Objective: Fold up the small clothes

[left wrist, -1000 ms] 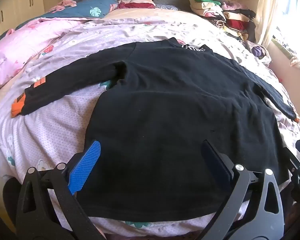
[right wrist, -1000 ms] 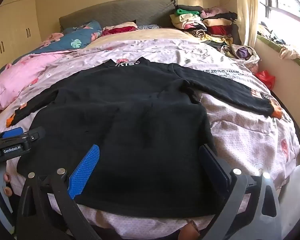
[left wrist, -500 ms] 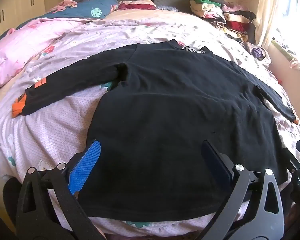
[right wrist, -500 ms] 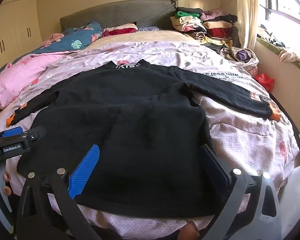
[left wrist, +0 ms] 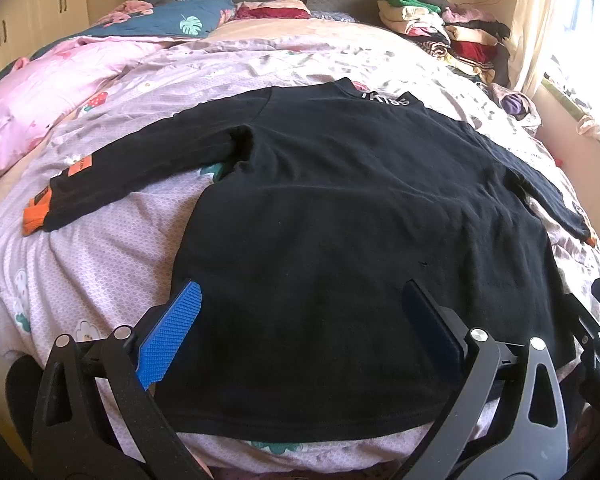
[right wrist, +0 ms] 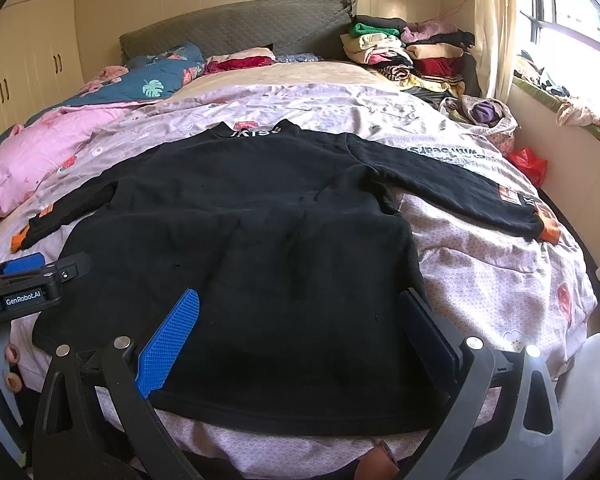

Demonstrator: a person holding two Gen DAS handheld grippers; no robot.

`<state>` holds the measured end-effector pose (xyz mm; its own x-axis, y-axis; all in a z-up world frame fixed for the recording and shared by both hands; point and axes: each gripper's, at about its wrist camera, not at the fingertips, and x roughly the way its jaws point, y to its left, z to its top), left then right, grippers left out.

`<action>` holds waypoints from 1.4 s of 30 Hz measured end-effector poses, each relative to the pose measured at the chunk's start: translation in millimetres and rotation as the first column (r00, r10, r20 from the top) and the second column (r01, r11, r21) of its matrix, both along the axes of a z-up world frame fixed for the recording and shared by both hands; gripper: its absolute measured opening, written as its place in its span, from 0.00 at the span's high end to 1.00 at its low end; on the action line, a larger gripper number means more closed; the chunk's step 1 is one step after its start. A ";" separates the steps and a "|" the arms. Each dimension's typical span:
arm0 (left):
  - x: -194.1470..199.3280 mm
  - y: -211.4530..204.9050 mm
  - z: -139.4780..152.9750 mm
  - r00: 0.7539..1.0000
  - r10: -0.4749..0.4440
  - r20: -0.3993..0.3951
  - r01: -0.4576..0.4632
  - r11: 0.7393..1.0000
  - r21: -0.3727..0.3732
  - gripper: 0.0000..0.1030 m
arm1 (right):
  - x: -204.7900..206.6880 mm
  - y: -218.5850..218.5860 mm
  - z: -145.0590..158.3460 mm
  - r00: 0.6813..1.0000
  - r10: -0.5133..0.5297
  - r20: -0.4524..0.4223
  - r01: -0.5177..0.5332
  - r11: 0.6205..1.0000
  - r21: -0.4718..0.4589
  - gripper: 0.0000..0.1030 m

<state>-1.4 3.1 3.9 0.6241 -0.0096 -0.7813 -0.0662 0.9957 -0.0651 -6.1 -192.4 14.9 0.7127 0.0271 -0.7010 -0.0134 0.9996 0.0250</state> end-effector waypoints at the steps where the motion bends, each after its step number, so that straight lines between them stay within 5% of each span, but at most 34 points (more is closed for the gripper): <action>1: 0.1 0.1 -0.1 1.000 -0.001 0.001 0.001 1.000 -0.001 0.09 | -0.2 -0.1 0.3 1.000 0.000 -0.001 0.000 1.000 -0.001 0.04; 42: 24.0 -6.1 10.4 1.000 -0.014 0.007 0.014 1.000 -0.011 0.09 | 16.5 -8.6 10.1 1.000 -0.019 -0.010 0.019 1.000 0.009 0.04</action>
<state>22.6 -3.0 14.3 0.6292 -0.0272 -0.7768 -0.0517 0.9957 -0.0767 10.4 -201.1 25.0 0.7060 0.0198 -0.7080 0.0061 0.9994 0.0341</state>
